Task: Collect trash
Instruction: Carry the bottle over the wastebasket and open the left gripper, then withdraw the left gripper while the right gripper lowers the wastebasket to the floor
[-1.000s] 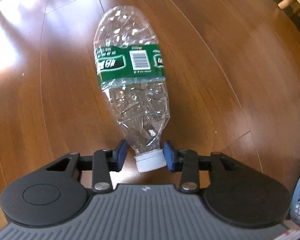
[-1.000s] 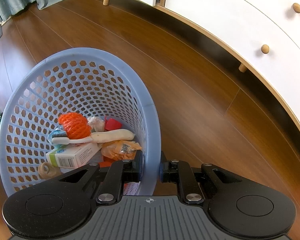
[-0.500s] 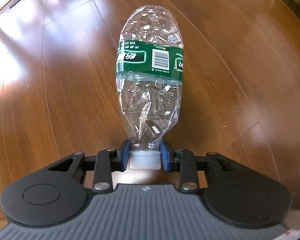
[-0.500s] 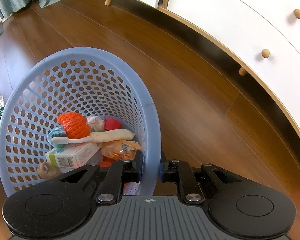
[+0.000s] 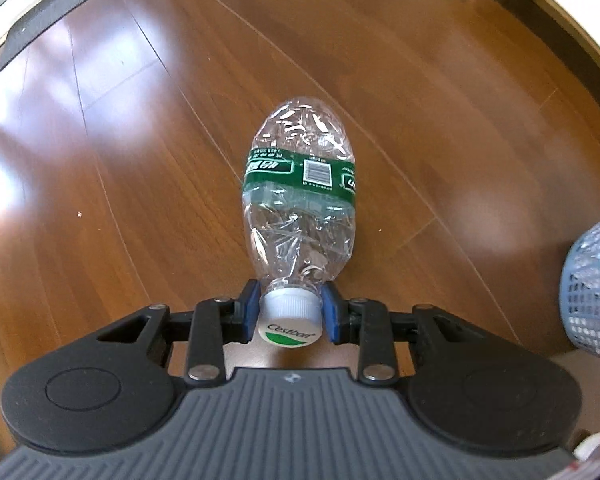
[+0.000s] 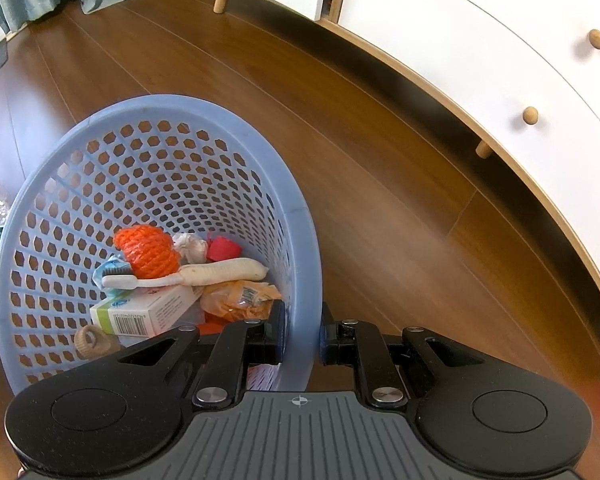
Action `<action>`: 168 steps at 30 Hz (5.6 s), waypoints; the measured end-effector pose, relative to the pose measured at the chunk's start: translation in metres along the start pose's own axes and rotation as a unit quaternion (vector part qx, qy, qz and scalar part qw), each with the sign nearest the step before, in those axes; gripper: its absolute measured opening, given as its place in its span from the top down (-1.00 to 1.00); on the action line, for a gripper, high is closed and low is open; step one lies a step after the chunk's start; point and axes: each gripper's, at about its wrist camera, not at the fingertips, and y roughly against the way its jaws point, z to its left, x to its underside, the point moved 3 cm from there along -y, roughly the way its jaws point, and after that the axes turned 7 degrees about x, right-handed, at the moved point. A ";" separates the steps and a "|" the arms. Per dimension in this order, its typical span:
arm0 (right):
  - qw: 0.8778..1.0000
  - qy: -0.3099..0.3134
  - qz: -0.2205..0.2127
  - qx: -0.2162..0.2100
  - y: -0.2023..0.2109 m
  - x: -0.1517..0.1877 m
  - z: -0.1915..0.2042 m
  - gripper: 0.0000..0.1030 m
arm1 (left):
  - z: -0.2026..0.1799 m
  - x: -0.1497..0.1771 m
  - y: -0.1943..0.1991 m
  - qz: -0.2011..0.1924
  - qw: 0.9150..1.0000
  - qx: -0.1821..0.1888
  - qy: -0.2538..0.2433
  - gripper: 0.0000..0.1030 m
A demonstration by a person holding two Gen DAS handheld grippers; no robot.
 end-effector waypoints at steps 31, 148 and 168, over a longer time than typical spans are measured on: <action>1.000 0.002 0.001 0.004 0.001 0.000 -0.002 0.77 | -0.131 -0.028 0.129 -0.053 0.963 0.146 -0.218 0.47; 0.990 0.022 -0.053 -0.132 0.044 -0.042 0.159 -0.47 | -0.121 0.114 0.213 -0.105 0.993 -0.040 0.020 -0.66; 0.964 0.130 -0.140 -0.183 0.282 0.173 0.083 -0.47 | -0.200 0.223 0.336 -0.142 0.989 -0.005 0.027 -0.87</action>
